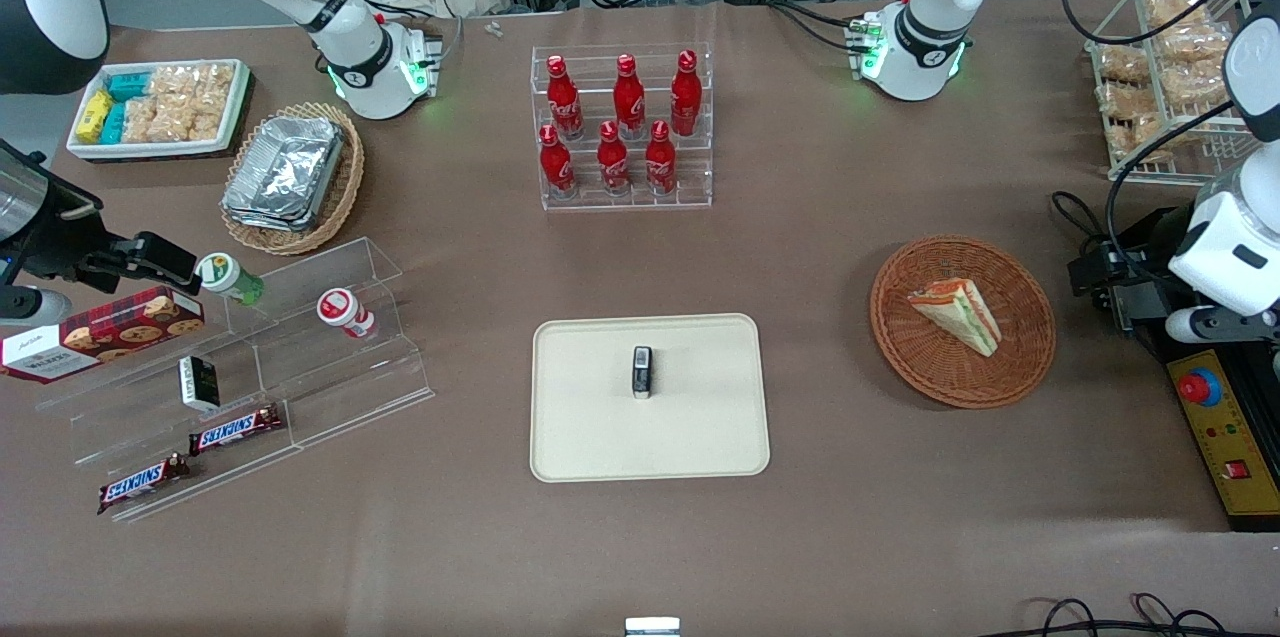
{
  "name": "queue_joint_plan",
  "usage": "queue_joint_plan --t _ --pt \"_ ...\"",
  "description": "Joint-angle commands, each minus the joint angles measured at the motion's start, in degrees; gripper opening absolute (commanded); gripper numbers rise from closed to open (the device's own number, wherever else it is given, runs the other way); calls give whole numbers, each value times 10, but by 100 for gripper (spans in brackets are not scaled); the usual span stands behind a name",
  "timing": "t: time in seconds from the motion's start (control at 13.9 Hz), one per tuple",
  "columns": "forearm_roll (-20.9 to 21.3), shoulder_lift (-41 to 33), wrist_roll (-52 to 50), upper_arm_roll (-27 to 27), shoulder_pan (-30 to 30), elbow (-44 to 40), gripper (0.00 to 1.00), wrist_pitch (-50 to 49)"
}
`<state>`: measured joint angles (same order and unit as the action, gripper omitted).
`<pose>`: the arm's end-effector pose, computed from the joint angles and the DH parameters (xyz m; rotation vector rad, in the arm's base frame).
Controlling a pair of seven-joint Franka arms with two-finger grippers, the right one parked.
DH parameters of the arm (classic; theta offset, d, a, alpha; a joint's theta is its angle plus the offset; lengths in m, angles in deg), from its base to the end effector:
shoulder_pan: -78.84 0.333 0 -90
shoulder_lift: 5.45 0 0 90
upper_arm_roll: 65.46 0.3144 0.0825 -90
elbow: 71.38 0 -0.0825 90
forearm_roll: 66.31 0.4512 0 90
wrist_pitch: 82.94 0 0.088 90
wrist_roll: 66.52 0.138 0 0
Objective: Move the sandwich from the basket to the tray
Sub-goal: 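Move the left gripper over the wrapped sandwich in the wicker basket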
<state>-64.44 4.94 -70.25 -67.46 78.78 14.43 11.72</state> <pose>0.6793 -0.0186 0.5205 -3.1136 -0.0413 0.0396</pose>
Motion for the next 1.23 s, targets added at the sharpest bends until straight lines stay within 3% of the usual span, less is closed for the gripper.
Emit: queue_joint_plan --t 0.0,0.43,0.65,0.94,1.15 --pt "-6 9 9 -7 7 -20 100 -10" --pt "0 16 -10 -7 1 -10 100 -12" --pt "-6 12 -163 -6 6 40 99 2" --pt "-16 7 -354 -5 6 156 99 114" --pt "-15 8 -416 -5 6 225 99 190"
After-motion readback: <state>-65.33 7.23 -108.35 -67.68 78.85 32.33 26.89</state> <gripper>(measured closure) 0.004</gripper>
